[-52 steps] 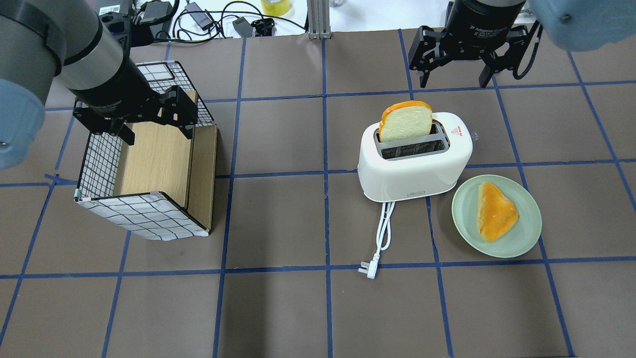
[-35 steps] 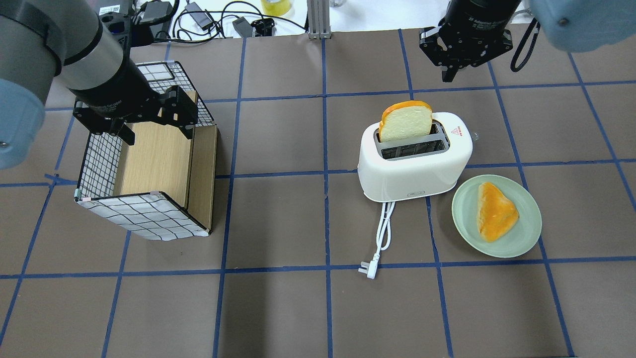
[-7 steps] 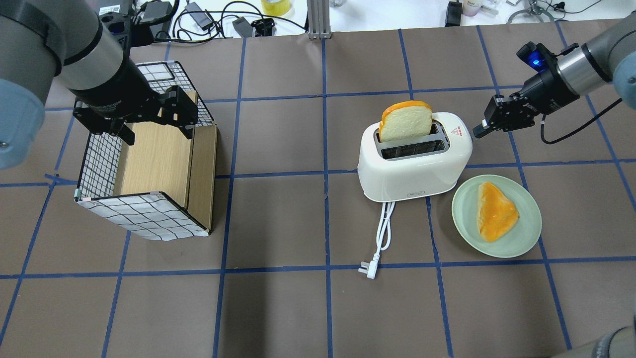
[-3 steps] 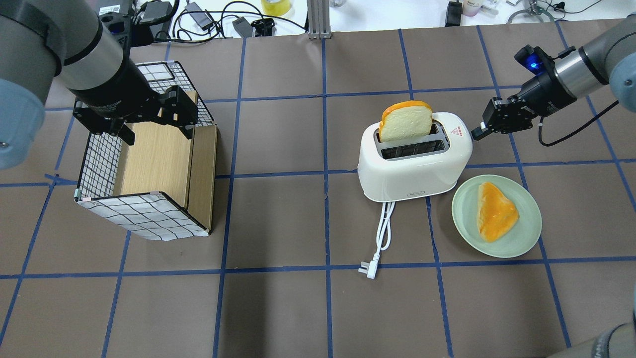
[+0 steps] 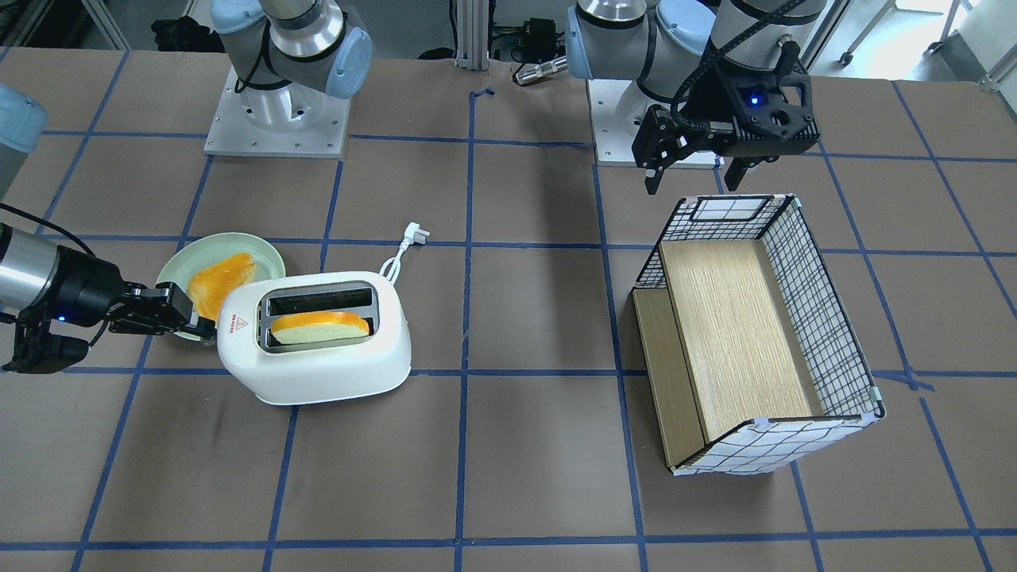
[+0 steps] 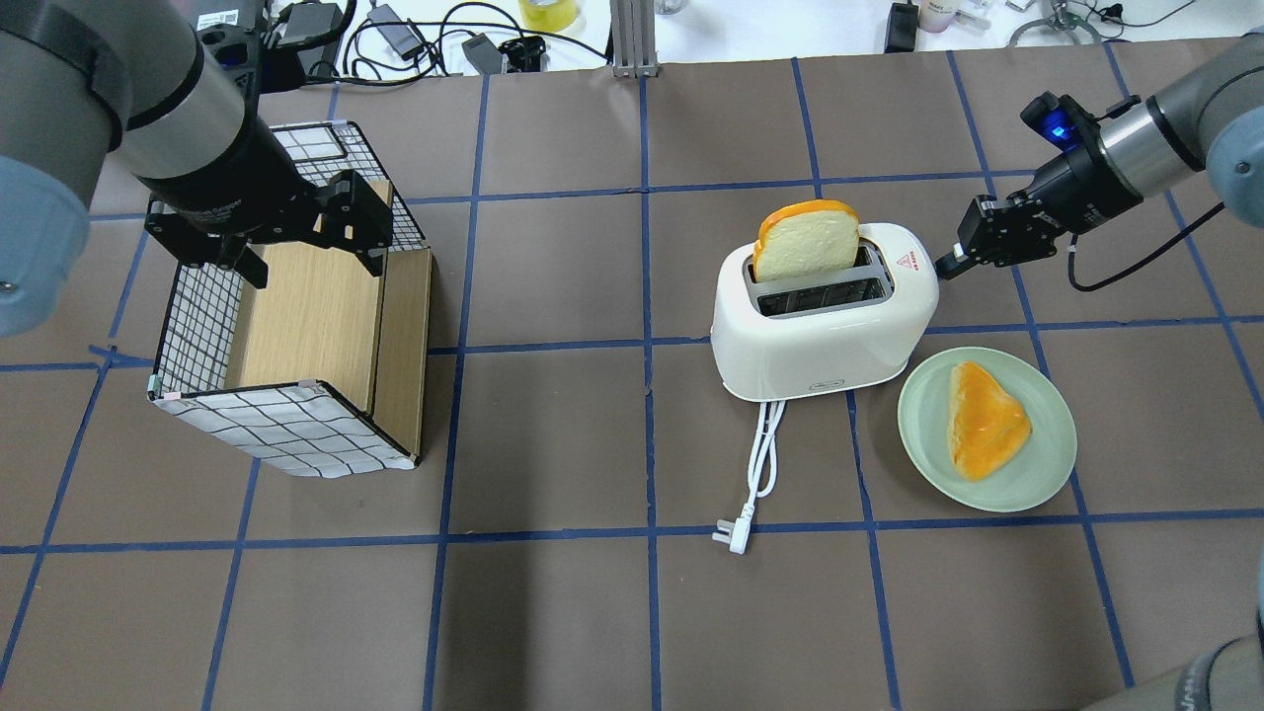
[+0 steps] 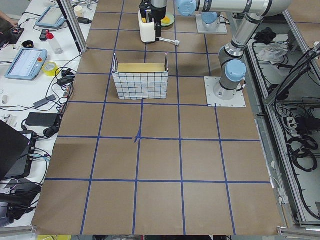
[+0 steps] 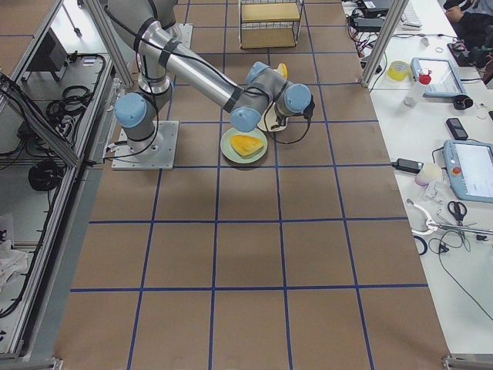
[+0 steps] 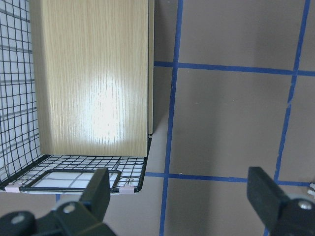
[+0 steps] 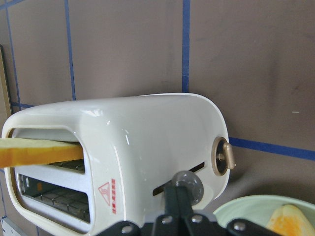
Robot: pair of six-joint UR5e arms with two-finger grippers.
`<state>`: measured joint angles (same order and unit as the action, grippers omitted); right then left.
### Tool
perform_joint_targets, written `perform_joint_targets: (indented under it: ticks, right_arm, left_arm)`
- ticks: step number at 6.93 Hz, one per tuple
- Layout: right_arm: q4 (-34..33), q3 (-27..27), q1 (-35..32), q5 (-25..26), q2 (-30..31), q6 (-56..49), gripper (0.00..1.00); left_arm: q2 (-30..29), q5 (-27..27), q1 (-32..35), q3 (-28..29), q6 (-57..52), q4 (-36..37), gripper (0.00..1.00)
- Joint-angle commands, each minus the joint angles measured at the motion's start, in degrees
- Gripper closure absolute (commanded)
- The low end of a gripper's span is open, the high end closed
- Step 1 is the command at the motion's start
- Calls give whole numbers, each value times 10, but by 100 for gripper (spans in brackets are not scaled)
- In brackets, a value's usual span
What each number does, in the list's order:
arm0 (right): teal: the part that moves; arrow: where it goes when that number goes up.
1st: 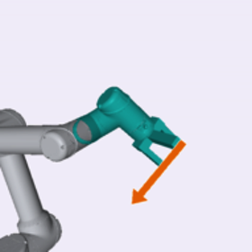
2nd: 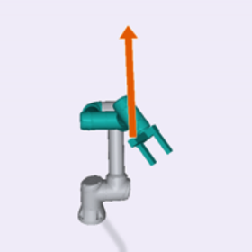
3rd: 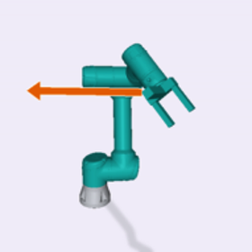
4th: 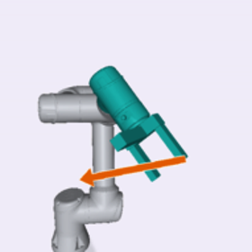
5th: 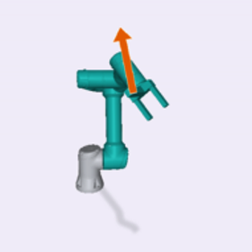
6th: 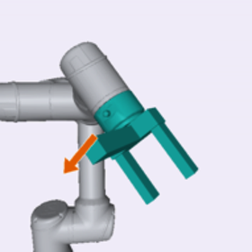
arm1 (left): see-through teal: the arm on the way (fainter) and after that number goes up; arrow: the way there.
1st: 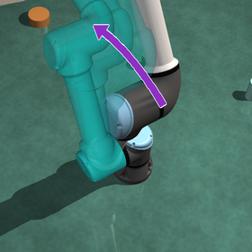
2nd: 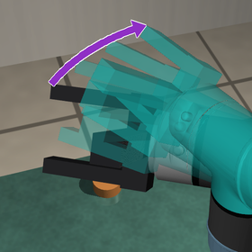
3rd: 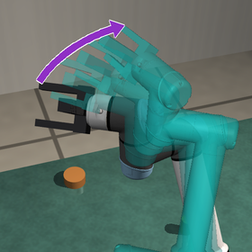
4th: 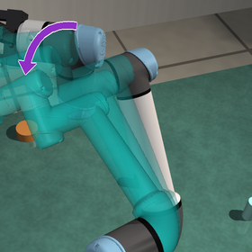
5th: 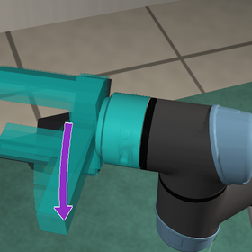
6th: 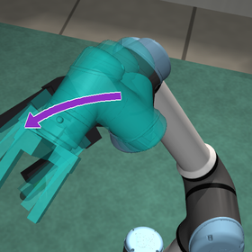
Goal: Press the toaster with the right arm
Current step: 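Press the toaster lever down with the right gripper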
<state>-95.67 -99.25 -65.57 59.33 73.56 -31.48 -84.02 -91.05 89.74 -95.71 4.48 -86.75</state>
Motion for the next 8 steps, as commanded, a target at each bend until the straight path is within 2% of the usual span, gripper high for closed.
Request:
perform_joint_targets:
  ticks: [1, 8]
  right_arm:
    - [-2, -2, 0, -1, -1, 1, 100]
    - [-14, -3, -1, -13, -17, -1, 100]
  left_arm:
    - [0, 0, 0, 0, 0, 0, 0]
    - [0, 0, 0, 0, 0, 0, 0]
